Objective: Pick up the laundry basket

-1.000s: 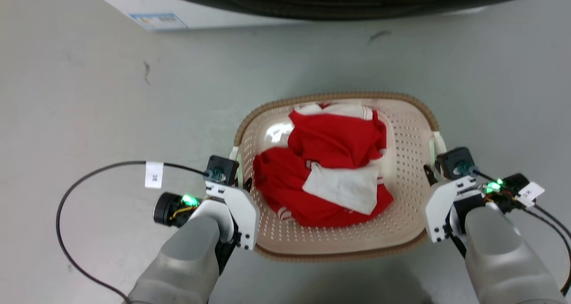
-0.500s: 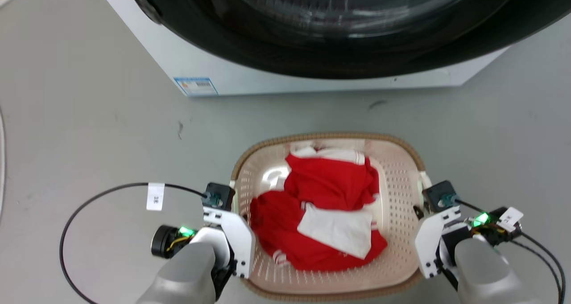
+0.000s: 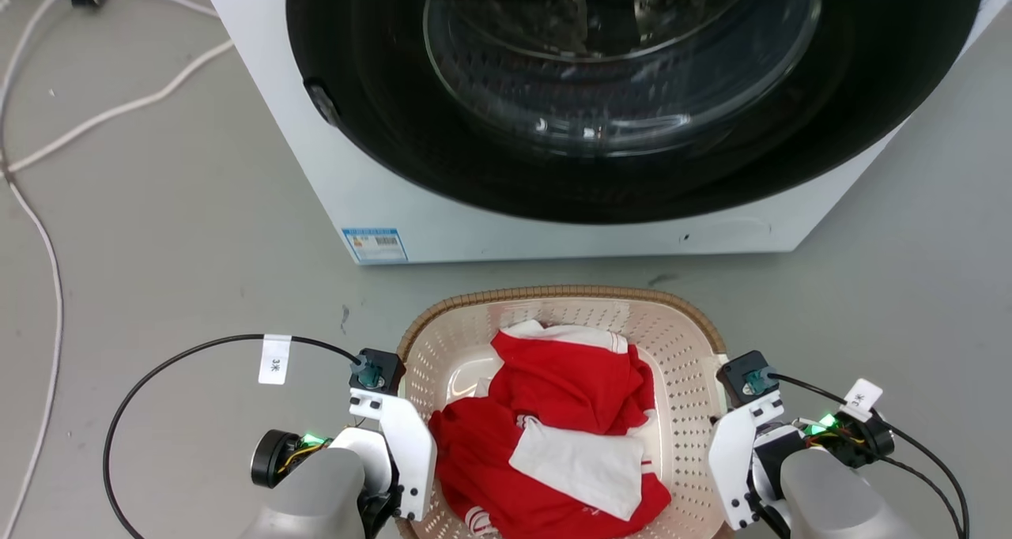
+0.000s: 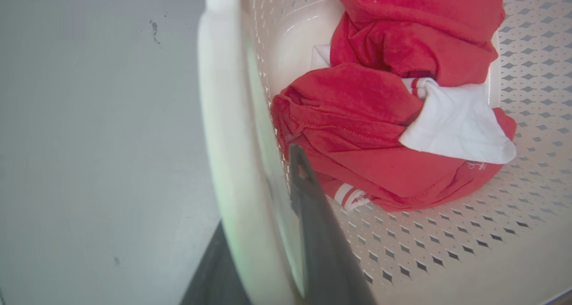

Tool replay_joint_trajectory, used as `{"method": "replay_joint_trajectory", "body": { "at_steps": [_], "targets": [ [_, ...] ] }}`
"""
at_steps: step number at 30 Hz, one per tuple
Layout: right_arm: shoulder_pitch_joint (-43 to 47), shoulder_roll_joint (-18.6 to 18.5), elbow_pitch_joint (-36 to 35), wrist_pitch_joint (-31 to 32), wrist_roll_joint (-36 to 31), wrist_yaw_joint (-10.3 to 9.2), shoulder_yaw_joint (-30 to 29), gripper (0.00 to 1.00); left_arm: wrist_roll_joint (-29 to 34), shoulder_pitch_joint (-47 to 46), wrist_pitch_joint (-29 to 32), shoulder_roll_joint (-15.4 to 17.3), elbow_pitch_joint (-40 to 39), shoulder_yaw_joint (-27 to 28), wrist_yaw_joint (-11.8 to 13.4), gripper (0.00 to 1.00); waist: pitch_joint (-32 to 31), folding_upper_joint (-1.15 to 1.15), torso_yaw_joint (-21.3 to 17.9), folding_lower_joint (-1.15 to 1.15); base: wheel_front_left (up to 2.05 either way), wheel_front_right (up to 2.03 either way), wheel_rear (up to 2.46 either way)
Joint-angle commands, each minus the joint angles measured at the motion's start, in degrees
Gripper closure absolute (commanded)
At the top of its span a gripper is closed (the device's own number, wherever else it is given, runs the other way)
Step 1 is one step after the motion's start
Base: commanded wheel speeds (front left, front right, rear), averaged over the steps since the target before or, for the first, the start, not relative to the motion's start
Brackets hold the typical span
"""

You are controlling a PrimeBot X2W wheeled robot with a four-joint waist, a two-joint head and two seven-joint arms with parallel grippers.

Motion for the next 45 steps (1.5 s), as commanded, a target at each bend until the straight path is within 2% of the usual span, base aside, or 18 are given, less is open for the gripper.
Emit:
{"method": "replay_joint_trajectory", "body": {
  "at_steps": [1, 12, 19, 36, 45],
  "targets": [
    [1.15, -0.49, 0.14, 0.79, 1.10, -0.06, 1.72, 1.00, -0.26, 0.55, 0.37, 0.61, -0.66, -0.42, -0.46, 1.00, -1.82, 0.00, -0.15, 0.01, 0.00, 0.00, 0.00],
    [3.08, -0.43, 0.10, 7.78, 12.28, -0.05, 12.53, 1.00, -3.73, 2.67, 7.26, 1.24, -2.39, -3.29, -0.47, 1.00, -7.95, 0.00, -0.66, 0.01, 0.00, 0.00, 0.00],
    [3.59, -0.41, 0.02, 10.54, 17.07, -0.05, 17.69, 1.00, -5.66, 3.38, 11.63, 2.14, -3.62, -5.67, -0.49, 1.00, -11.68, 0.00, -0.91, 0.01, 0.00, 0.00, 0.00],
    [2.80, -0.88, 0.06, 13.97, 24.32, -0.05, 24.34, 1.00, -10.63, 2.64, 18.00, 3.68, -5.15, -9.71, -0.50, 1.00, -14.72, 0.00, -0.80, 0.01, 0.00, 0.00, 0.00],
    [2.16, -1.29, 0.00, 15.81, 28.20, -0.05, 27.78, 1.00, -12.76, 1.93, 18.52, 4.49, -5.46, -11.47, -0.49, 1.00, -14.79, 0.00, -1.14, 0.01, 0.00, 0.00, 0.00]
  ]
}}
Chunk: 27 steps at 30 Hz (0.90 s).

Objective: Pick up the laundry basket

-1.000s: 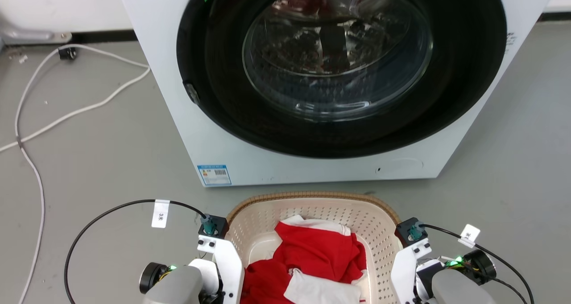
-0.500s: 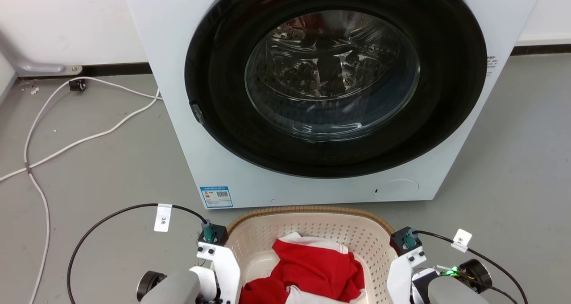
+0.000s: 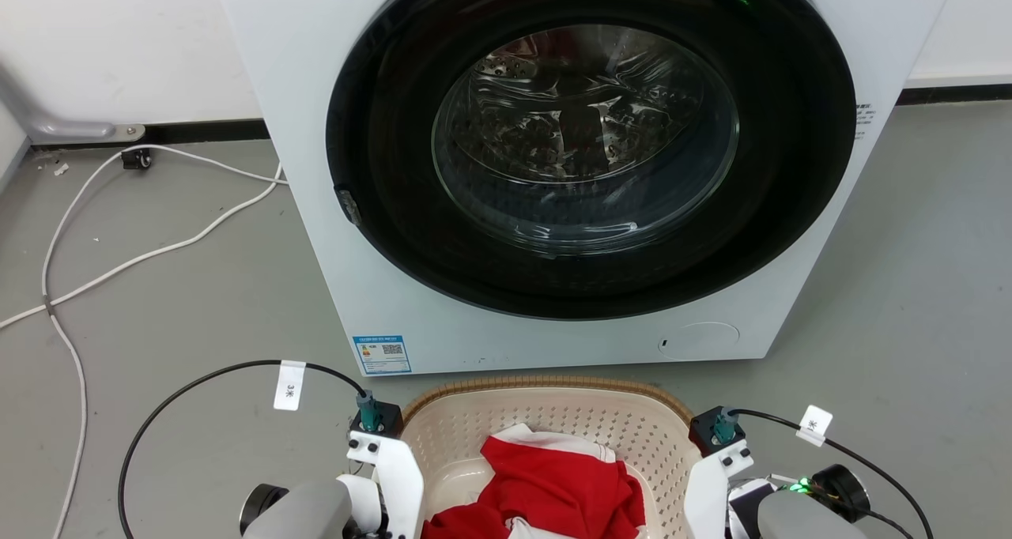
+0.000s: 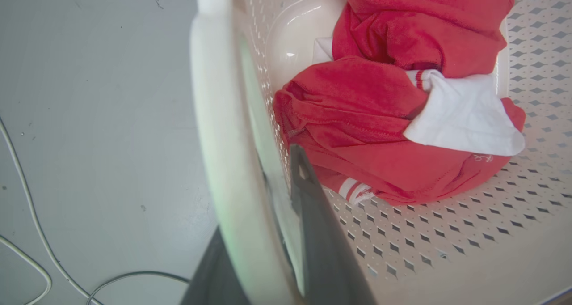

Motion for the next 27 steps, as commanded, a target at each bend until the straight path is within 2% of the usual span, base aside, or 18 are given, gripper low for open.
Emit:
{"method": "replay_joint_trajectory", "body": {
  "at_steps": [1, 27],
  "targets": [
    [-0.72, -0.71, -0.03, 0.07, 0.03, -0.04, 0.80, 1.00, -0.37, -1.35, -0.17, 0.34, -0.46, -0.25, -0.49, 1.00, 0.02, 0.00, -0.01, 0.00, 0.00, 0.00, 0.00],
    [-1.72, -1.93, 0.06, -0.32, 7.72, -0.04, 8.11, 1.00, -4.68, -2.28, -1.38, 1.07, 0.08, -4.88, -0.49, 1.00, 0.42, 0.00, -0.21, 0.00, 0.00, 0.00, 0.00]
  ]
}}
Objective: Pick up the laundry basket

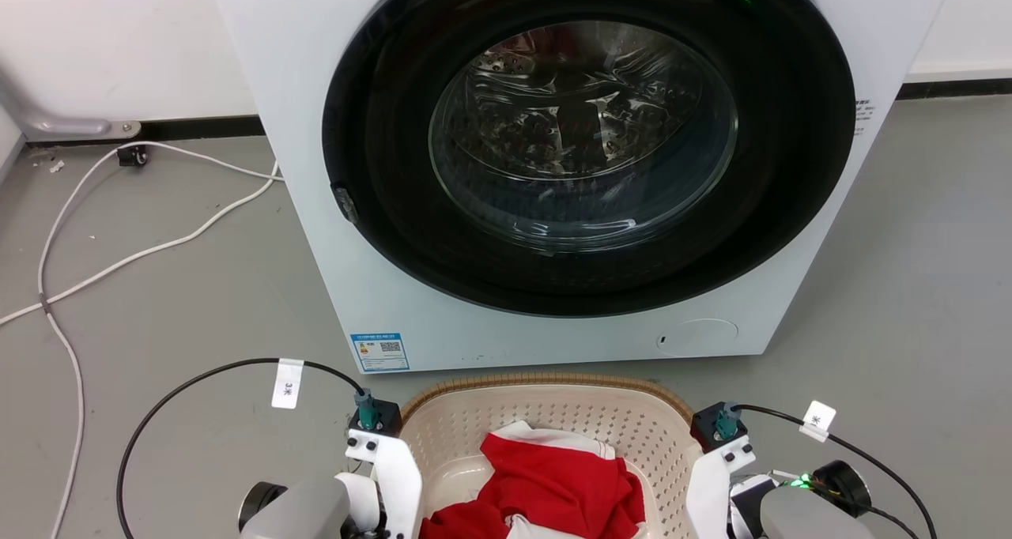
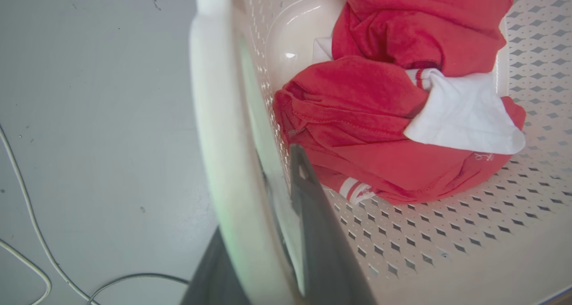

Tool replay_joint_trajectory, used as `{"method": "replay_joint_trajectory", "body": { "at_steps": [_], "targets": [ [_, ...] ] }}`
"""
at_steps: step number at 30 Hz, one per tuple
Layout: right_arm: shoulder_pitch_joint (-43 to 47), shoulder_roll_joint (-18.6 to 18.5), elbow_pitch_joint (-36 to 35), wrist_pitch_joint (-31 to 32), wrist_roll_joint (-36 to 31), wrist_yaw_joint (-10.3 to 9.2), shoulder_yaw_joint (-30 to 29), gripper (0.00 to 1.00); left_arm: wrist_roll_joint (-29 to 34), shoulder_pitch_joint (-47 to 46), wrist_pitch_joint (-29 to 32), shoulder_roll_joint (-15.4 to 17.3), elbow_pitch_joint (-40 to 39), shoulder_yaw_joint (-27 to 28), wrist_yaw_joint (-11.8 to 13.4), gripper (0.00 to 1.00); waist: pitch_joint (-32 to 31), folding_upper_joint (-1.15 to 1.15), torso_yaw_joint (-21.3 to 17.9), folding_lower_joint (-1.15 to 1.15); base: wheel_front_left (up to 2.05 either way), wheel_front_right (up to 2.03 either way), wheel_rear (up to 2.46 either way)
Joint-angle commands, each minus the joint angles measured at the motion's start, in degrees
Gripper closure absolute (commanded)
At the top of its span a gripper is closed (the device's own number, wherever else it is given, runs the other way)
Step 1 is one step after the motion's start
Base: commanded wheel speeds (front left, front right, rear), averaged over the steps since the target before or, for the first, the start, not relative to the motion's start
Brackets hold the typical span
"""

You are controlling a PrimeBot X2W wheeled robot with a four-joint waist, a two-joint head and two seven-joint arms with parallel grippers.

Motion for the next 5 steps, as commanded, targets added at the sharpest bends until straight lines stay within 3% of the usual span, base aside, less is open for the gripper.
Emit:
{"method": "replay_joint_trajectory", "body": {
  "at_steps": [1, 5],
  "targets": [
    [-0.58, -0.75, 0.14, 0.22, -0.05, -0.04, 0.76, 1.00, -0.13, -1.34, -0.51, 0.55, -0.06, -0.39, -0.48, 1.00, 0.00, 0.00, -0.04, 0.00, 0.00, 0.00, 0.00],
    [-0.54, -0.86, 0.17, 0.24, 0.84, -0.04, 1.54, 1.00, -0.62, -1.39, -0.61, 0.65, 0.02, -0.98, -0.48, 1.00, -0.02, 0.00, -0.11, 0.00, 0.00, 0.00, 0.00]
  ]
}}
